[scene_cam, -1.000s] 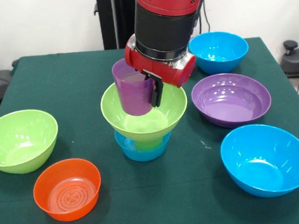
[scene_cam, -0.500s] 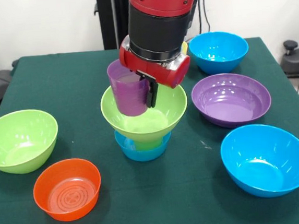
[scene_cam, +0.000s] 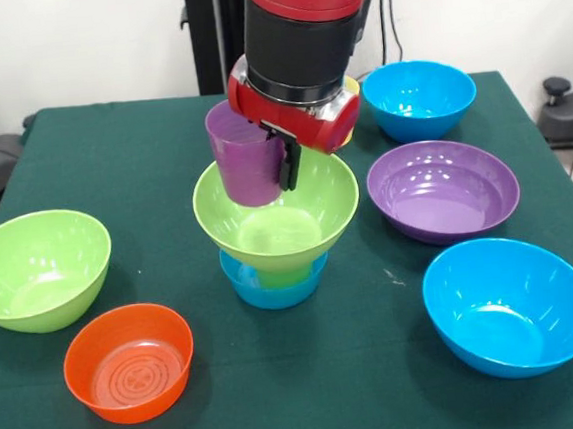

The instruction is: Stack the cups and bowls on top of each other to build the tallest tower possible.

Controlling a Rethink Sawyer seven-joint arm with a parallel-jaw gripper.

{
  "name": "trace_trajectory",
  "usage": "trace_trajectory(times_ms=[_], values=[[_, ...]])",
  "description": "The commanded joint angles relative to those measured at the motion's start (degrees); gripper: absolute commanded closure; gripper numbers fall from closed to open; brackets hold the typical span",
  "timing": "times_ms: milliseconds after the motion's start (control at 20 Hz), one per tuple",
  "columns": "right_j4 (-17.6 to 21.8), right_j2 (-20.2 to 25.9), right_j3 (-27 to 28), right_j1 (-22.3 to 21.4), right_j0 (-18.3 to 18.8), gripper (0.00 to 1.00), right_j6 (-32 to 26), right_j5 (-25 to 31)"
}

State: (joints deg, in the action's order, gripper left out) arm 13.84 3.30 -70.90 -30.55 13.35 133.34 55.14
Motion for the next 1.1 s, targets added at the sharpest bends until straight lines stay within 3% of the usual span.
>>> trace_trajectory(times_ms=[50,1100], values=[[-0.31,3.71,-8.08,-0.02,-0.1,1.0,-0.27,-6.91],[-0.03,3.49,-5.91,3.83,-1.52,1.0,1.04,-10.72]])
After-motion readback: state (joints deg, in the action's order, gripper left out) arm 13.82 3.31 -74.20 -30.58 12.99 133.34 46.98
